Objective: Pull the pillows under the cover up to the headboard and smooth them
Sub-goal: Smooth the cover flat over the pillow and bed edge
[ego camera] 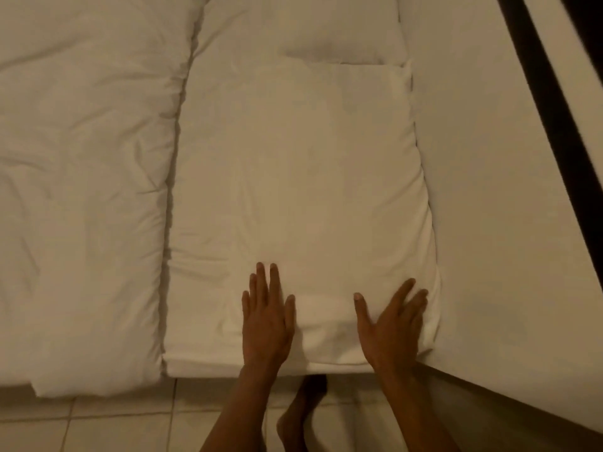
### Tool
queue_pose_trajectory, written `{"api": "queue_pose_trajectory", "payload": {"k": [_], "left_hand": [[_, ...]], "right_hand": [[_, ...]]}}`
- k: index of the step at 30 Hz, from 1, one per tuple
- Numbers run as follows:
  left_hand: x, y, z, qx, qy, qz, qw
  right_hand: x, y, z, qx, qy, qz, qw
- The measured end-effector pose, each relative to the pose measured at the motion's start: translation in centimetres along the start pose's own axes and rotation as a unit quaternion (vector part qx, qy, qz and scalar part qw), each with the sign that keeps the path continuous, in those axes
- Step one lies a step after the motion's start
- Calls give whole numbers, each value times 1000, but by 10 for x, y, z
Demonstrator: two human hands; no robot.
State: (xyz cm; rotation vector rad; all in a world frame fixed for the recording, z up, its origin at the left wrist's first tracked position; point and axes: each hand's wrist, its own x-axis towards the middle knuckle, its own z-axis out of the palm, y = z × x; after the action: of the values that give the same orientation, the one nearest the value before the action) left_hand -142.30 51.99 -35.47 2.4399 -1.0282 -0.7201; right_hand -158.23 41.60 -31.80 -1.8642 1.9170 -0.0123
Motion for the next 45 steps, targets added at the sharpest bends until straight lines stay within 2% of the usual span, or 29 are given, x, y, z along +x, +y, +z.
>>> {"api": "queue_pose_trajectory", "payload": {"k": [2, 5, 8, 12, 15, 19, 21, 25, 27, 31, 34, 37, 40, 43, 45], "left_hand": [[-7, -8, 0, 4, -14, -22, 1000], [-3, -9, -19, -17, -25, -33, 999], [23, 8, -38, 0, 7, 27, 1000], [74, 53, -42, 7, 27, 86, 996], [121, 83, -40, 5, 37, 116, 993], [151, 65, -25, 88, 31, 146, 985], [142, 39, -19, 95, 39, 136, 985], [128, 13, -26, 69, 40, 38, 996], [142, 31, -33, 70, 52, 55, 995], [207, 104, -36, 43, 102, 161, 981], [243, 127, -24, 61, 94, 168, 979], [243, 114, -10, 83, 101, 151, 980], [234, 104, -14, 84, 106, 129, 982], [221, 89, -24, 78, 75, 76, 991], [202, 73, -36, 95, 25, 42, 994]], "right_hand": [[-6, 0, -2, 14, 1, 38, 999], [3, -24, -19, 21, 51, -8, 998], [39, -60, -30, 17, 73, -80, 994], [85, -88, -24, -55, 75, -170, 981], [121, -97, -16, -83, 64, -202, 974], [150, -86, -10, -104, 72, -243, 962], [153, -68, -12, -93, 67, -235, 965], [167, -55, -25, -55, 88, -189, 977], [185, -74, -34, -22, 96, -210, 973], [228, -126, -38, -28, 83, -332, 939], [257, -130, -27, -72, 64, -371, 924], [277, -110, -22, -80, 71, -360, 927], [278, -97, -25, -67, 59, -315, 945], [268, -94, -24, -53, 59, -262, 962], [250, -94, -25, -42, 44, -226, 972]]}}
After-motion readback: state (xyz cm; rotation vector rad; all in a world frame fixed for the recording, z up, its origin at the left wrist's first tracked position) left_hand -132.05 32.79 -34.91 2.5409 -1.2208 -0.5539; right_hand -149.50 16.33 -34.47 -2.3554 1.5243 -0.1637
